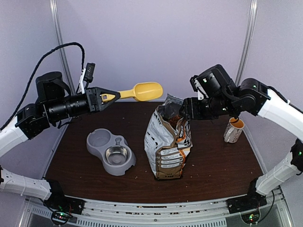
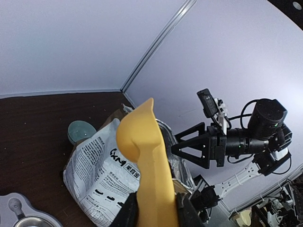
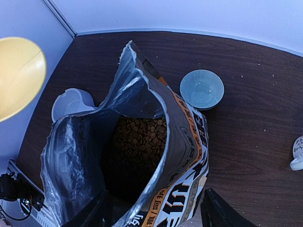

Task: Serve the pet food
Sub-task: Move the pet food bag to the center of the board, then pass from the left arm to the right, then pass from the right arm to the left

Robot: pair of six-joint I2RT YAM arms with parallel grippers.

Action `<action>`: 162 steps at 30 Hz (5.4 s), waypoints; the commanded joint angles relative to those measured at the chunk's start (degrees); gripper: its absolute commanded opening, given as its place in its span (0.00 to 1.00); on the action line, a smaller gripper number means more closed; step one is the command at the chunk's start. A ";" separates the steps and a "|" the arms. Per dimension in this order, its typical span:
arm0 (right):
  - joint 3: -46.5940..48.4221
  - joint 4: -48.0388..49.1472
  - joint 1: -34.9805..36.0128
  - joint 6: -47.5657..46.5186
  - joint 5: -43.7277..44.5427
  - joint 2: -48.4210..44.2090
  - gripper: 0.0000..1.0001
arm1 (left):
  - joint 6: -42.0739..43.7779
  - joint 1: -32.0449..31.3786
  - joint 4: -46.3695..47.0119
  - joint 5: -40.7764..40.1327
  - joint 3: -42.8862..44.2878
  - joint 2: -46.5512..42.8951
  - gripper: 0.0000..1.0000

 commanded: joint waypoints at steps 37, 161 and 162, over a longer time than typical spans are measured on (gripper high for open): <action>30.60 -17.65 -10.48 -10.17 13.19 12.03 0.00 | -0.56 2.59 6.19 5.46 -1.27 -3.11 0.27; -8.77 3.19 9.44 -29.89 -29.20 -11.07 0.00 | -4.33 -1.08 -9.84 33.03 5.15 11.06 0.98; -8.37 3.08 9.49 -29.99 -29.21 -10.64 0.00 | -4.04 -1.42 -10.10 33.10 5.25 11.20 0.98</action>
